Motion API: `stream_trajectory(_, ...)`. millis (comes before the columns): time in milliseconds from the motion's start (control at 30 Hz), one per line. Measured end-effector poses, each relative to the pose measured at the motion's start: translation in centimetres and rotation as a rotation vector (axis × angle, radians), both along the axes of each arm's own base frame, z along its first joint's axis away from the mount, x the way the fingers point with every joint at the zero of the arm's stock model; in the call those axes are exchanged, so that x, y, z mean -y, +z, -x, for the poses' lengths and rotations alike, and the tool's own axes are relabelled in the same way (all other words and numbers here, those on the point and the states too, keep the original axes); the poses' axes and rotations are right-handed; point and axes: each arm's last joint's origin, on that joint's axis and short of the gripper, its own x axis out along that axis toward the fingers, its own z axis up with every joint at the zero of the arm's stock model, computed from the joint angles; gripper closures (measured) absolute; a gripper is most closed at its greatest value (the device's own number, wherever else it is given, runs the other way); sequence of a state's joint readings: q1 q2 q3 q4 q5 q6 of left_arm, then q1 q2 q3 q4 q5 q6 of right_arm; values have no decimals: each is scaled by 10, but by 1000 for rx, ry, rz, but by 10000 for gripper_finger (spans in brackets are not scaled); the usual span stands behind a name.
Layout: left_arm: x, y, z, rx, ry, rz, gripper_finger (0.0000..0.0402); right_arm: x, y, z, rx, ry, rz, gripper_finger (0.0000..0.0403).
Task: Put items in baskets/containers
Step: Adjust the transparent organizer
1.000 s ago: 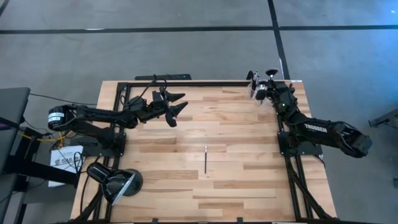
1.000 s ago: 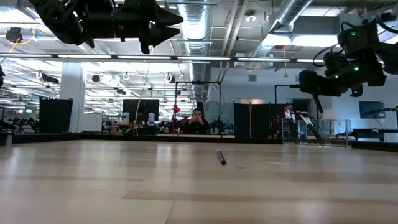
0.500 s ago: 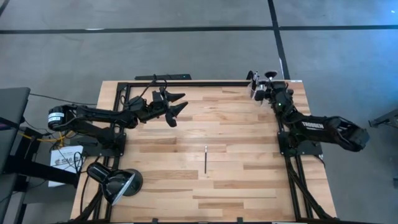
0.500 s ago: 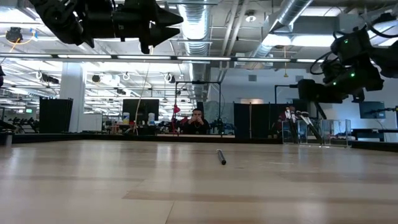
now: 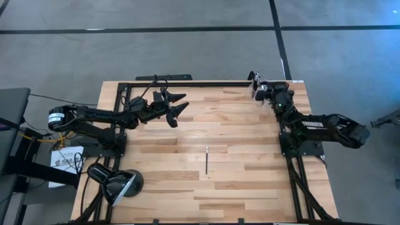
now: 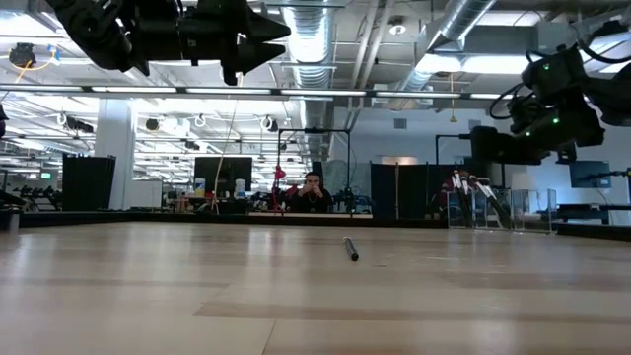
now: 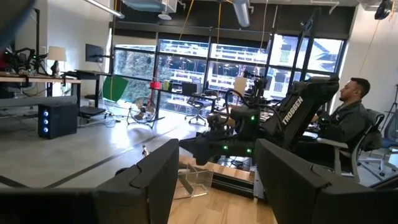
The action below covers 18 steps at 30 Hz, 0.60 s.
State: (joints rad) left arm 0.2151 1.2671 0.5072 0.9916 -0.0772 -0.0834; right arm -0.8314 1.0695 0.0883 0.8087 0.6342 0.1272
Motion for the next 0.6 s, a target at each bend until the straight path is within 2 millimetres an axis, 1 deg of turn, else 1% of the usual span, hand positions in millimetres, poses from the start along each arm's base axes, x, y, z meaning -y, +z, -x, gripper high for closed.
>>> stream_trajectory(233,0,0,0,-2,0,0,192,-4,-6,-2,-65,30,-50,356)
stream_trajectory(367,0,0,0,-4,0,1,192,-7,-5,-9,-132,80,-54,362)
stream_trajectory(500,0,-1,0,-5,0,1,192,-3,5,-22,-210,125,-129,356)
stream_trajectory(600,0,-1,0,-4,0,1,192,2,24,-35,-270,148,-192,346)
